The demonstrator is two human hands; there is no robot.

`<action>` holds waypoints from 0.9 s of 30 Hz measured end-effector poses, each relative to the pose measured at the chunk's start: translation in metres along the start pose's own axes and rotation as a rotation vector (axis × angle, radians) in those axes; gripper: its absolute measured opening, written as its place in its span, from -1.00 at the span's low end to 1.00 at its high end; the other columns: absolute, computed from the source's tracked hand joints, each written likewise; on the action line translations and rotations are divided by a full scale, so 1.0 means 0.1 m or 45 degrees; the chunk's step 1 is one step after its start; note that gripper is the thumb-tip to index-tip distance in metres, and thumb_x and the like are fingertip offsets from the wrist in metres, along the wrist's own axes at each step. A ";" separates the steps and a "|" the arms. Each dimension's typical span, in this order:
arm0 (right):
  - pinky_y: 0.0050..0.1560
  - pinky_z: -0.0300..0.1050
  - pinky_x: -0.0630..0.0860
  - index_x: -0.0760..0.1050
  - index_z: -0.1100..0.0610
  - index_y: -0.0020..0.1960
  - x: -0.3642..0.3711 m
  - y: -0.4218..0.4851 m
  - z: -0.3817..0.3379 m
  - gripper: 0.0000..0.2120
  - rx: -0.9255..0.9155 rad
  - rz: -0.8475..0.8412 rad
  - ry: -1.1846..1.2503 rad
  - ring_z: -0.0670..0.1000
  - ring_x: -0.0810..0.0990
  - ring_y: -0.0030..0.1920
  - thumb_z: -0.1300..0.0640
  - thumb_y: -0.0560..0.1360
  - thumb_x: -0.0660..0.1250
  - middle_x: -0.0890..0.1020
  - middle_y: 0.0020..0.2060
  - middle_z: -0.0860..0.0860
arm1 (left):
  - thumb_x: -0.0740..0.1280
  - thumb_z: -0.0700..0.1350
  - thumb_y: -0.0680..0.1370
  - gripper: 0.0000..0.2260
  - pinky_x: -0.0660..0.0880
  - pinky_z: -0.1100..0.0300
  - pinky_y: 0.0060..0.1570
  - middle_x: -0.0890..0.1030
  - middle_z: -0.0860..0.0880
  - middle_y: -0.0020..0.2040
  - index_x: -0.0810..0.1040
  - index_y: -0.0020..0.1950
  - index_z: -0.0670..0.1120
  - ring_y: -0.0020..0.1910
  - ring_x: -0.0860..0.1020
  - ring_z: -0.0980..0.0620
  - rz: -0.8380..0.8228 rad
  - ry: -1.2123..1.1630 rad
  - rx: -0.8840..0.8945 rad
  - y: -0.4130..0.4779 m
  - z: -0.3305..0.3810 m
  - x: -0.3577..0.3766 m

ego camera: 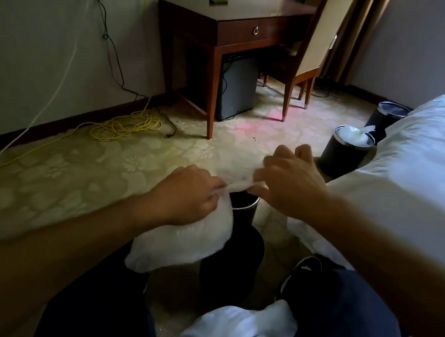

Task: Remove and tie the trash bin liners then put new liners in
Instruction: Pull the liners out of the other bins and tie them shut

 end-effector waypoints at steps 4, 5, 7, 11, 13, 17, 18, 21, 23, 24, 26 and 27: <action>0.39 0.19 0.17 0.61 -0.14 0.22 0.08 -0.03 0.03 -0.59 -0.055 -0.127 -0.075 0.08 0.22 0.42 -0.34 0.57 0.20 0.36 0.40 -0.03 | 0.24 0.00 0.62 -0.76 0.39 0.06 -0.01 0.55 -0.04 0.05 0.47 0.28 0.08 0.04 0.54 -0.08 0.098 0.493 -0.042 0.03 0.02 -0.05; 0.42 0.20 0.15 0.62 -0.14 0.22 0.10 -0.05 0.04 -0.60 -0.080 -0.169 -0.068 0.08 0.17 0.46 -0.32 0.56 0.23 0.31 0.46 -0.05 | 0.27 -0.05 0.60 -0.77 0.39 0.07 -0.05 0.55 -0.05 0.04 0.49 0.27 0.05 0.01 0.56 -0.08 0.083 0.569 -0.097 0.04 0.00 -0.06; 0.47 0.20 0.11 0.61 -0.12 0.26 0.13 -0.07 0.02 -0.59 -0.107 -0.275 0.065 0.04 0.11 0.51 -0.31 0.57 0.23 0.28 0.51 -0.11 | 0.29 -0.12 0.58 -0.74 0.38 0.06 -0.11 0.55 -0.07 0.04 0.47 0.27 -0.01 -0.01 0.57 -0.09 0.022 0.610 -0.230 0.06 -0.06 -0.05; 0.37 -0.13 0.33 0.41 -0.10 0.49 0.07 -0.14 -0.21 -0.49 -0.097 -0.437 1.053 -0.06 0.40 0.43 -0.14 0.56 0.38 0.46 0.43 -0.09 | 0.31 -0.10 0.55 -0.69 0.33 0.09 -0.18 0.57 -0.09 0.06 0.41 0.29 -0.01 0.02 0.60 -0.12 -0.006 0.486 -0.341 0.14 -0.01 -0.02; 0.43 0.05 0.39 0.58 0.00 0.32 0.00 -0.16 -0.28 -0.71 -0.040 -0.361 1.711 -0.02 0.55 0.34 0.02 0.62 0.33 0.63 0.28 -0.06 | 0.31 -0.03 0.54 -0.64 0.41 0.08 -0.12 0.60 -0.09 0.09 0.41 0.33 0.02 0.05 0.60 -0.14 -0.013 0.280 -0.355 0.17 0.03 0.04; 0.43 0.08 0.36 0.70 0.12 0.07 0.02 -0.13 -0.21 -0.57 0.197 -0.160 2.635 0.11 0.53 0.35 0.05 0.64 0.06 0.66 0.25 0.02 | 0.29 -0.11 0.53 -0.67 0.47 0.10 -0.04 0.62 -0.04 0.11 0.48 0.31 0.03 0.06 0.58 -0.08 -0.194 -0.385 -0.236 0.13 0.18 0.19; 0.29 -0.07 0.48 0.71 0.16 0.03 0.01 -0.12 -0.19 -0.52 0.235 -0.136 2.728 0.03 0.60 0.23 0.11 0.65 0.00 0.70 0.14 0.08 | 0.28 -0.15 0.55 -0.72 0.48 0.10 -0.03 0.63 -0.03 0.09 0.55 0.25 0.01 0.04 0.58 -0.03 -0.205 -0.540 -0.230 0.09 0.22 0.19; -0.14 -0.16 0.46 0.58 0.13 -0.29 0.02 -0.14 0.09 -0.60 0.370 0.022 1.903 -0.22 0.57 -0.29 0.33 0.61 0.11 0.60 -0.30 -0.02 | 0.26 -0.13 0.59 -0.83 0.52 0.05 -0.03 0.65 -0.03 -0.06 0.64 0.04 -0.08 -0.06 0.60 0.00 -0.175 -0.794 -0.298 -0.01 0.21 0.19; 0.00 -0.10 0.44 0.55 0.08 -0.08 0.06 -0.09 0.20 -0.90 0.246 -0.054 0.935 -0.15 0.47 -0.25 0.17 0.60 0.30 0.51 -0.24 -0.14 | 0.22 -0.06 0.61 -0.80 0.52 0.06 -0.03 0.64 -0.03 -0.08 0.63 0.01 -0.07 -0.07 0.59 -0.01 -0.227 -0.824 -0.331 -0.08 0.15 0.23; 0.16 -0.03 0.41 0.57 0.05 0.05 0.09 -0.07 0.20 -0.88 0.153 -0.106 0.585 -0.10 0.48 -0.18 0.02 0.61 0.32 0.52 -0.19 -0.15 | 0.19 -0.05 0.63 -0.77 0.50 0.03 0.06 0.63 -0.05 0.00 0.63 0.06 -0.07 0.00 0.58 -0.03 -0.274 -0.769 -0.311 -0.09 0.13 0.23; 0.35 0.09 0.29 0.55 0.04 0.15 0.14 -0.05 0.19 -0.69 0.030 -0.126 0.211 0.00 0.57 -0.06 -0.18 0.62 0.25 0.62 -0.09 -0.07 | 0.09 -0.04 0.67 -0.73 0.41 0.03 0.11 0.56 -0.08 0.06 0.57 0.07 -0.07 0.05 0.49 -0.05 -0.358 -0.703 -0.288 -0.11 0.08 0.21; 0.38 0.11 0.27 0.55 0.05 0.16 0.11 -0.05 0.20 -0.64 0.009 -0.071 0.132 0.03 0.61 -0.01 -0.21 0.63 0.21 0.66 -0.04 -0.02 | 0.08 -0.03 0.67 -0.74 0.39 0.05 0.02 0.52 -0.07 -0.03 0.53 -0.01 -0.07 -0.03 0.45 -0.04 -0.381 -0.754 -0.281 -0.14 0.07 0.18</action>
Point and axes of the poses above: each hand's wrist, its own y-axis towards the middle knuckle, its own x-axis out of the palm, z = x × y, the point moved 7 cm from there along y, towards the middle knuckle
